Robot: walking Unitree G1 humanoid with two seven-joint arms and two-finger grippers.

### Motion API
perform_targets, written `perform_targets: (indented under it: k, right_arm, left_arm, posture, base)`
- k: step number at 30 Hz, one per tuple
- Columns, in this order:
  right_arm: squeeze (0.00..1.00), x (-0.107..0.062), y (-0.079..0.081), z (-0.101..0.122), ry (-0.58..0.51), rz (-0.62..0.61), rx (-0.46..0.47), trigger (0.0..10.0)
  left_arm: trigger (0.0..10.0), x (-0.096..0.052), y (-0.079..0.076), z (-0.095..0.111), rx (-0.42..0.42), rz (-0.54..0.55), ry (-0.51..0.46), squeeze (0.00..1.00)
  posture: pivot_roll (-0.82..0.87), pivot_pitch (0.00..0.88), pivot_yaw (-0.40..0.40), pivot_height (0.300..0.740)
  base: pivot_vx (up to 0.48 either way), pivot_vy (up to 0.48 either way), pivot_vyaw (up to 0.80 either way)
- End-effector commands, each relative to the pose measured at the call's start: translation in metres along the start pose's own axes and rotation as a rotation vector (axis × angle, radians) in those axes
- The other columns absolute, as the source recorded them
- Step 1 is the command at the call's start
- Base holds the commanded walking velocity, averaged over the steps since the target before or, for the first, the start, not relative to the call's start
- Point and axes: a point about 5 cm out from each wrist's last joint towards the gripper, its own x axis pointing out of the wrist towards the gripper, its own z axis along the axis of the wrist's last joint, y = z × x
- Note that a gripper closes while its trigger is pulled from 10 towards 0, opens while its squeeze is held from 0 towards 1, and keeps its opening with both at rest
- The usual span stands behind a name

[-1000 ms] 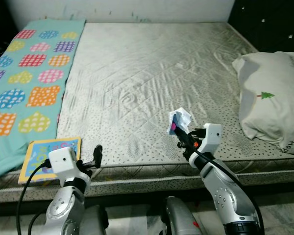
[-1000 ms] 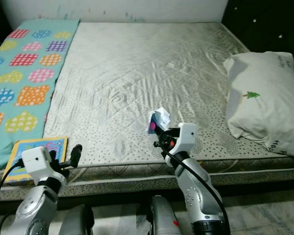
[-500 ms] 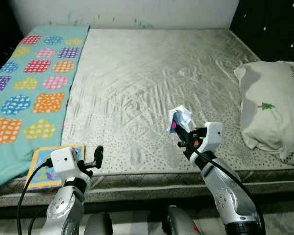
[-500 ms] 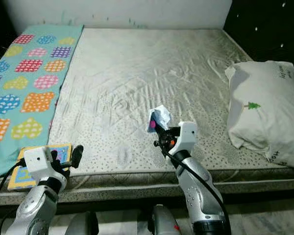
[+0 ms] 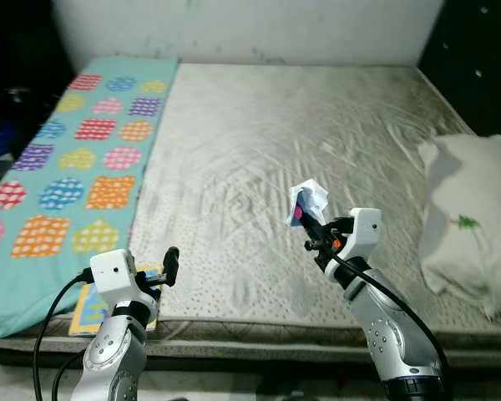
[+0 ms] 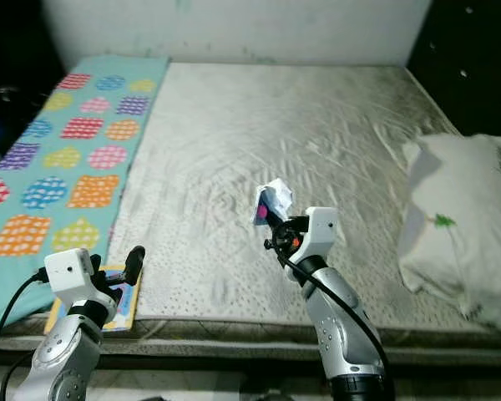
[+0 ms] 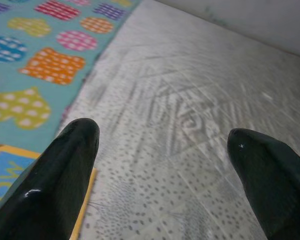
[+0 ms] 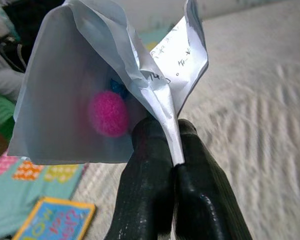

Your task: Clean up the room

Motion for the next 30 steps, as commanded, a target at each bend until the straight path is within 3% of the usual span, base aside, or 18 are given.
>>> perform_targets:
  k: [1,17,25,27,30]
  right_arm:
    - [0.0,0.001,-0.004,0.002,-0.008,-0.018,0.0,10.0]
    - [0.0,0.0,-0.009,-0.002,0.006,-0.041,-0.012,10.0]
    - [0.0,0.007,-0.009,-0.001,0.019,-0.052,-0.062,10.0]
    - [0.0,0.007,-0.01,0.0,0.018,-0.05,-0.062,10.0]
    - [0.0,0.003,-0.014,0.0,0.012,-0.067,-0.078,10.0]
  left_arm:
    - [10.0,0.001,0.002,-0.002,0.017,0.002,0.009,0.0]
    - [10.0,0.004,-0.001,-0.007,0.0,-0.007,0.016,0.0]
    - [10.0,0.008,-0.004,-0.005,-0.013,-0.019,-0.006,0.0]
    - [10.0,0.008,-0.001,-0.004,0.001,0.012,-0.023,0.0]
    - [10.0,0.004,0.019,0.004,0.011,0.121,-0.076,0.0]
  posture:
    - [-0.07,0.0,-0.014,0.74]
    - [-0.08,0.0,-0.017,0.74]
    - [-0.08,0.0,-0.028,0.74]
    - [-0.09,0.0,-0.03,0.74]
    - [-0.09,0.0,-0.032,0.74]
  base:
    - [0.0,0.0,0.0]
    - [0.0,0.0,0.0]
    - [0.0,0.0,0.0]
    - [0.0,0.0,0.0]
    - [0.0,0.0,0.0]
